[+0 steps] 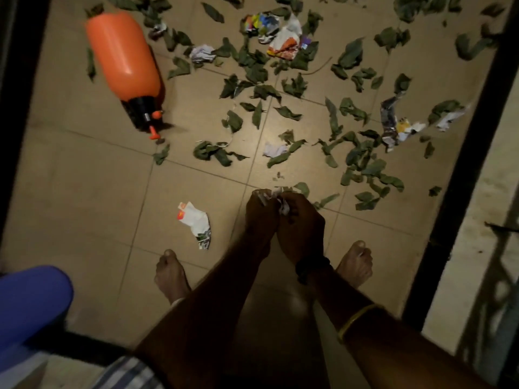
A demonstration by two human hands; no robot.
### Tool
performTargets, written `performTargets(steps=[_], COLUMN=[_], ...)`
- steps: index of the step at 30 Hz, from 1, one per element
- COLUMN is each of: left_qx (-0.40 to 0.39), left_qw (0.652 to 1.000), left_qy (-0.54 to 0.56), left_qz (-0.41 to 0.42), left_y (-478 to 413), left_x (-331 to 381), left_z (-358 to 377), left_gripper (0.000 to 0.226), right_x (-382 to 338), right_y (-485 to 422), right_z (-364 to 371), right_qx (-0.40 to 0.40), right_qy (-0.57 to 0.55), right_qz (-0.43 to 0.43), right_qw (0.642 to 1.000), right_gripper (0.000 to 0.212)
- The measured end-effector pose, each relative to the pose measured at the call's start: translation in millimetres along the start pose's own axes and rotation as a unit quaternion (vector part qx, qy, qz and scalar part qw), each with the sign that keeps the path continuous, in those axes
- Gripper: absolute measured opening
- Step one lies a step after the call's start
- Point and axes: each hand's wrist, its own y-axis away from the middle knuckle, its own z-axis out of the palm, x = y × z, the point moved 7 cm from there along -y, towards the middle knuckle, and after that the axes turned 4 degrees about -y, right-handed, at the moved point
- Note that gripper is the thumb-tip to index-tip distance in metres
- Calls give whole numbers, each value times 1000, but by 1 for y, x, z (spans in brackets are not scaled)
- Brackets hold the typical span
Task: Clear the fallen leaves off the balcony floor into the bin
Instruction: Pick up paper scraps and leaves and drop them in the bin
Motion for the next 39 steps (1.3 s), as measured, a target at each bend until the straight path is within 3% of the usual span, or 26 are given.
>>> performTargets(steps=[3, 7, 9, 11, 14, 17, 22, 26, 28, 29, 30, 34, 39], left_qx=[-11, 69, 102, 135, 187, 225, 242, 145, 122, 124, 132, 125, 200], left_qw=[999, 995, 992, 985, 978, 969, 961, 979, 977, 974, 971, 981, 959], left_qy=[8, 25, 72, 108, 75, 60, 3, 14, 80, 112, 126, 79, 173], left_qz=[50, 67, 22, -16, -47, -85, -137, -145, -157, -155, -154, -124, -100], left_y=[12, 12, 12, 16, 2, -27, -80, -82, -71, -66, -61, -31, 34], left_x=[8, 1, -19, -35, -74, -130, -207, -199, -186, -181, -174, -129, -60], left_z=[-27, -81, -108, -136, -187, -231, -260, -234, -222, -219, -218, -224, -269], left_gripper=[34, 39, 47, 42, 26, 19, 34, 43, 25, 10, 9, 27, 28], right_x=[-24, -49, -50, -46, -24, 18, 84, 98, 102, 99, 93, 37, -75], right_y=[12, 21, 22, 23, 22, 25, 40, 55, 54, 51, 50, 55, 78], right_z=[17, 44, 65, 89, 132, 187, 271, 296, 292, 286, 280, 257, 251], right_qx=[7, -20, -51, -80, -130, -204, -319, -320, -287, -270, -261, -252, -289], right_qy=[22, 61, 54, 47, 43, 51, -4, -77, -88, -87, -84, -100, -123], right_qz=[-59, -96, -55, -16, 81, 187, 264, 359, 370, 367, 364, 343, 319], right_qw=[998, 993, 996, 996, 987, 960, 910, 874, 879, 886, 890, 899, 894], right_gripper=[14, 18, 20, 29, 28, 29, 34, 50, 53, 50, 48, 50, 53])
